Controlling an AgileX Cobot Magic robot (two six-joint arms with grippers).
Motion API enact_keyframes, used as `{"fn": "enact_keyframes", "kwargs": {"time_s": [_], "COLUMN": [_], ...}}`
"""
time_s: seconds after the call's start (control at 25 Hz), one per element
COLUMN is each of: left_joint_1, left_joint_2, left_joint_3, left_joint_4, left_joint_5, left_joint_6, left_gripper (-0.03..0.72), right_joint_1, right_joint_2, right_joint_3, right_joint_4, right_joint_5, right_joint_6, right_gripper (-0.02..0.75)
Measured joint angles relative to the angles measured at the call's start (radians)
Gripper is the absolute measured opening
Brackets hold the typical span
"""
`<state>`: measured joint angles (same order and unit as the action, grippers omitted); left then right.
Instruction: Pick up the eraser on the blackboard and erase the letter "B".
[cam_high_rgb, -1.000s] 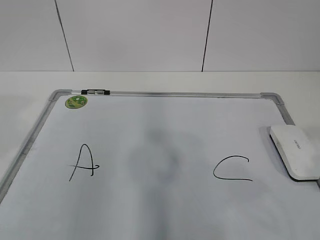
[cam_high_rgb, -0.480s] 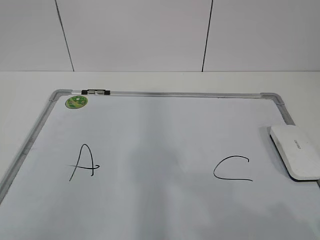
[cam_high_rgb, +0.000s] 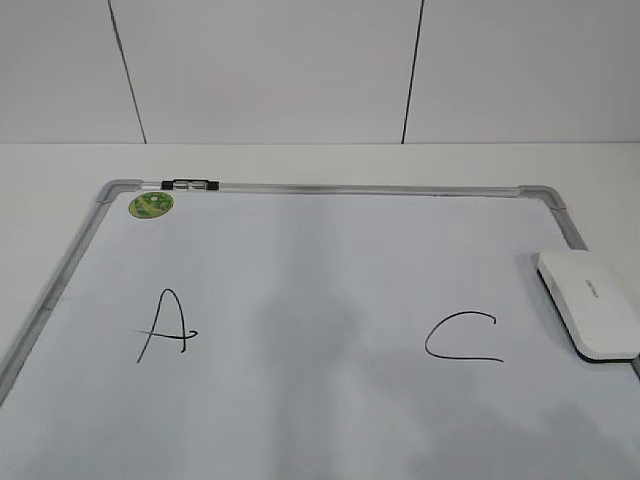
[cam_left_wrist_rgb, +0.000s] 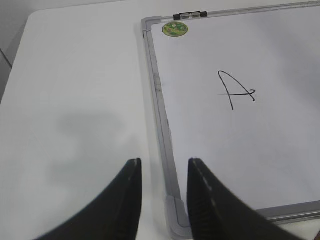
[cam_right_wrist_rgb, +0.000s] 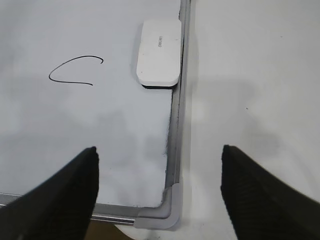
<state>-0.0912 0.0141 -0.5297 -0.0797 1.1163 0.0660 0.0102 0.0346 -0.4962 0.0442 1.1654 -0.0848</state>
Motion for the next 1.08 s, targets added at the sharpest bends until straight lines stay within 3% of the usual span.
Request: {"fn": "enact_keyframes", "kwargs": {"time_s": [1.08], "left_joint_1": [-0.001], "left_joint_2": [-0.002], "left_joint_3": [0.0], "left_joint_4": [-0.02], "left_joint_5": [-0.004], "left_joint_6": [0.0], "left_gripper": [0.235], "right_joint_1": [0.0], "right_joint_2": [-0.053], "right_joint_3": [0.0], "right_joint_4": [-0.002], "right_joint_5": [-0.01], "right_joint_6": [0.004], "right_gripper": [0.585]}}
